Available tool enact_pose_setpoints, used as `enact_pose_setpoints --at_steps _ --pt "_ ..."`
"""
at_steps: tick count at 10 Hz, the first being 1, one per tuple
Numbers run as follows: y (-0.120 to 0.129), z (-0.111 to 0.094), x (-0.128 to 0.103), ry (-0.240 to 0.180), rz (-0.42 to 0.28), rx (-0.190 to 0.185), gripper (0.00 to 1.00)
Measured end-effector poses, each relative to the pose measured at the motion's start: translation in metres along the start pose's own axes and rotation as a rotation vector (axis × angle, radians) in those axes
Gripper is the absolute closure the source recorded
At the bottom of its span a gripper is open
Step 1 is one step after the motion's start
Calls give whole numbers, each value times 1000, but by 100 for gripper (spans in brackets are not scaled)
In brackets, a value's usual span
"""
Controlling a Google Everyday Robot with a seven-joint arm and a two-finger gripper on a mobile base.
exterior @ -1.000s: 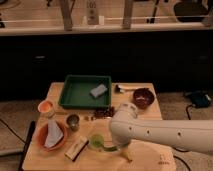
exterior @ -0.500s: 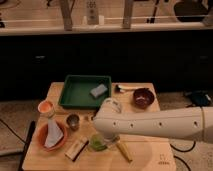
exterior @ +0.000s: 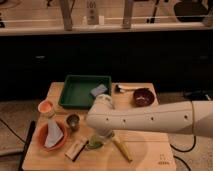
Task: Place pepper in plastic cup
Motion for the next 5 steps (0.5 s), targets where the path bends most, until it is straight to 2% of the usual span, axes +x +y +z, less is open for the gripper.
enact_pose_setpoints --at_steps 5 --pt "-20 -1 -7 -12 -70 11 100"
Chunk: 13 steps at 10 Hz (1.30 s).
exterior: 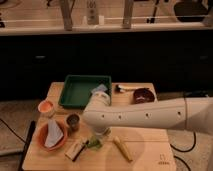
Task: Place pepper in plastic cup
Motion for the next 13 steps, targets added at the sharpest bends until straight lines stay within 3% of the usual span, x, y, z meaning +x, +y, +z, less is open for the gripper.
enact_pose_setpoints --at_steps 3,4,9,11,13 --pt "-11 2 -5 -8 -38 1 100" --pt "-13 2 -6 -10 -48 -3 95" --pt "-15 0 -9 -10 -58 -4 52" --pt "-14 -2 -17 -9 -66 4 27" --pt "-14 -2 -22 -13 -70 10 20"
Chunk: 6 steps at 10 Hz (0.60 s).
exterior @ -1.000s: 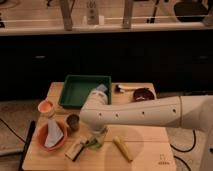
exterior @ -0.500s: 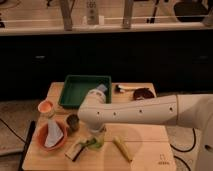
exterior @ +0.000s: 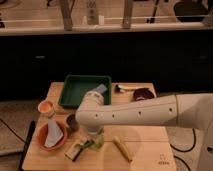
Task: Place pepper in plastic cup
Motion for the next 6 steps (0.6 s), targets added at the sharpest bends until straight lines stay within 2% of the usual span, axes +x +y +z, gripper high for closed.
enact_pose_setpoints --at_steps 6 --pt "-1 0 -5 -17 -13 3 20"
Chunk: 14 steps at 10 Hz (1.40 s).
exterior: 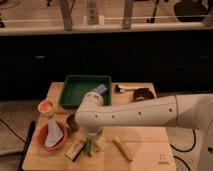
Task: Place pepper in plastic cup
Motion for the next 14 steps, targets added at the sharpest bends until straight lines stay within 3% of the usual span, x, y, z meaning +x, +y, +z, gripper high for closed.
enact_pose_setpoints --at_steps 14 --pt "-4 -9 18 -40 -2 18 20"
